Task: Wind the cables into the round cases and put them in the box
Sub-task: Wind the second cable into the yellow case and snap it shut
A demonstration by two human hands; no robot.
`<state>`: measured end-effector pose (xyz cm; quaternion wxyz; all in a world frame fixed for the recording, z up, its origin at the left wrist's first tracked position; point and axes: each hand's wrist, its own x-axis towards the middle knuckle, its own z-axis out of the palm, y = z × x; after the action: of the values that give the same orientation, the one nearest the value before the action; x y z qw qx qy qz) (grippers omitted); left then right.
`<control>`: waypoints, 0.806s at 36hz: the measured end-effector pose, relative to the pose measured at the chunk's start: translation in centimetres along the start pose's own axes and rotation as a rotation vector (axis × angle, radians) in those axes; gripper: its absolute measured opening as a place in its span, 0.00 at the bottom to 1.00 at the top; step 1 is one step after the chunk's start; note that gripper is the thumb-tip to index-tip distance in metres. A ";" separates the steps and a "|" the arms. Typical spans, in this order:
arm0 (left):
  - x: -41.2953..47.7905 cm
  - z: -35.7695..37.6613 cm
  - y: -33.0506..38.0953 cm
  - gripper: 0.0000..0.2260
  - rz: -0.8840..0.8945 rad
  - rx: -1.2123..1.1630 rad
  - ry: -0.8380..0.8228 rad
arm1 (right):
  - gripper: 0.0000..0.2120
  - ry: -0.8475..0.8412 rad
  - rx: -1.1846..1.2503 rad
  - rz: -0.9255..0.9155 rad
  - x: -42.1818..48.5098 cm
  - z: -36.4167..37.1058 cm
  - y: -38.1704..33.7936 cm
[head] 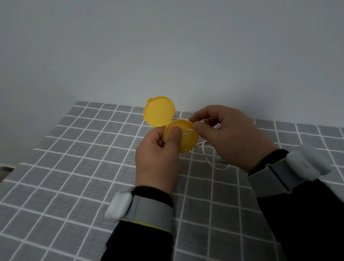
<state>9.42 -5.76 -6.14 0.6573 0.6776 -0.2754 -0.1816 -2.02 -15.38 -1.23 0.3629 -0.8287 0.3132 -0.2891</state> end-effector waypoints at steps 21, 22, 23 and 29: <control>-0.4 -0.1 1.0 0.11 -0.195 -0.398 -0.039 | 0.18 -0.015 -0.038 -0.197 -0.7 2.6 1.0; -0.5 -0.1 1.1 0.11 -0.191 -0.403 -0.044 | 0.18 -0.022 -0.034 -0.199 -0.6 2.3 1.0; -0.5 -0.1 1.0 0.11 -0.190 -0.404 -0.048 | 0.18 -0.028 -0.037 -0.197 -0.6 2.1 0.9; -0.6 -0.1 1.0 0.09 -0.171 -0.381 -0.106 | 0.18 -0.043 -0.075 -0.178 -0.5 1.4 1.2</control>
<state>8.83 -5.32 -5.17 0.7404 0.5514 -0.2116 -0.3208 -1.70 -15.11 -3.07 0.3109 -0.8722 0.2412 -0.2904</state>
